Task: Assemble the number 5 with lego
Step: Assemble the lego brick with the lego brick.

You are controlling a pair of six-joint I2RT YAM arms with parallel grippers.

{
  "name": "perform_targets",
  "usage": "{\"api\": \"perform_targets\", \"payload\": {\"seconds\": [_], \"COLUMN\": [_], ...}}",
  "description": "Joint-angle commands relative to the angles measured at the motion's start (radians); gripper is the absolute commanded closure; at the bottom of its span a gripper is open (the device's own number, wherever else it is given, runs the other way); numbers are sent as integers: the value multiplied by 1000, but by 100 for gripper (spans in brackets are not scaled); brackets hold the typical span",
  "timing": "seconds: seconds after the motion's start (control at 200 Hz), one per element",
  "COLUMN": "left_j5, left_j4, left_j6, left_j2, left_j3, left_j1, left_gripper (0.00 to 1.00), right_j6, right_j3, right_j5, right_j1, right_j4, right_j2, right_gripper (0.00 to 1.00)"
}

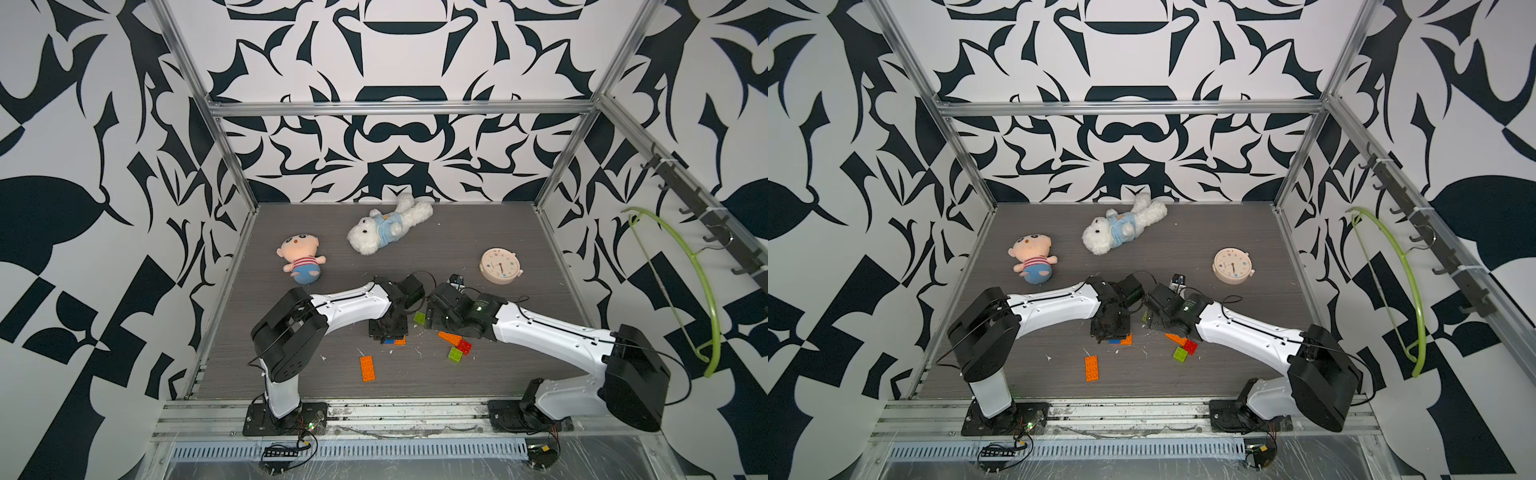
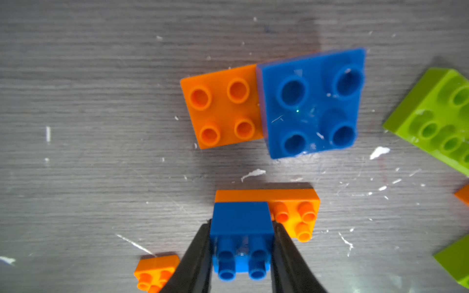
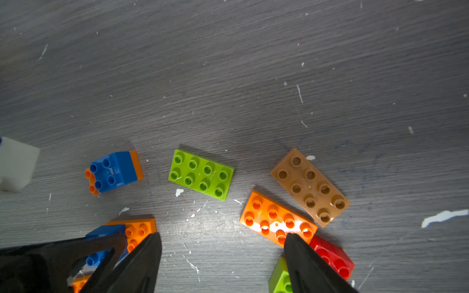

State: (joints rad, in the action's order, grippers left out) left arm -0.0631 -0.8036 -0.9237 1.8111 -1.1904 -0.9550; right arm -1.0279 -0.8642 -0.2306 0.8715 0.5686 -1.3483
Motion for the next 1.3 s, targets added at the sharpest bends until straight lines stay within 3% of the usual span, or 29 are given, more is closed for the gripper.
{"api": "perform_targets", "payload": {"seconds": [0.0,0.375,0.835,1.295], "left_j5": [46,63,32,-51], "left_j4": [31,65,45,-5], "left_j6": [-25,-39,-29,-8], "left_j2": [60,92,58,-68], "left_j3": [94,150,117,14], "left_j1": [-8,-8,-8,-3], "left_gripper": [72,74,74,38], "right_j6": [-17,-13,-1,22], "right_j3": [1,-12,-22,-8], "right_j5": [-31,-33,-39,-52], "right_j1": [-3,-4,-4,-1], "right_j4": [15,17,22,17], "right_j2": [28,25,35,86], "right_gripper": [19,19,19,19]}}
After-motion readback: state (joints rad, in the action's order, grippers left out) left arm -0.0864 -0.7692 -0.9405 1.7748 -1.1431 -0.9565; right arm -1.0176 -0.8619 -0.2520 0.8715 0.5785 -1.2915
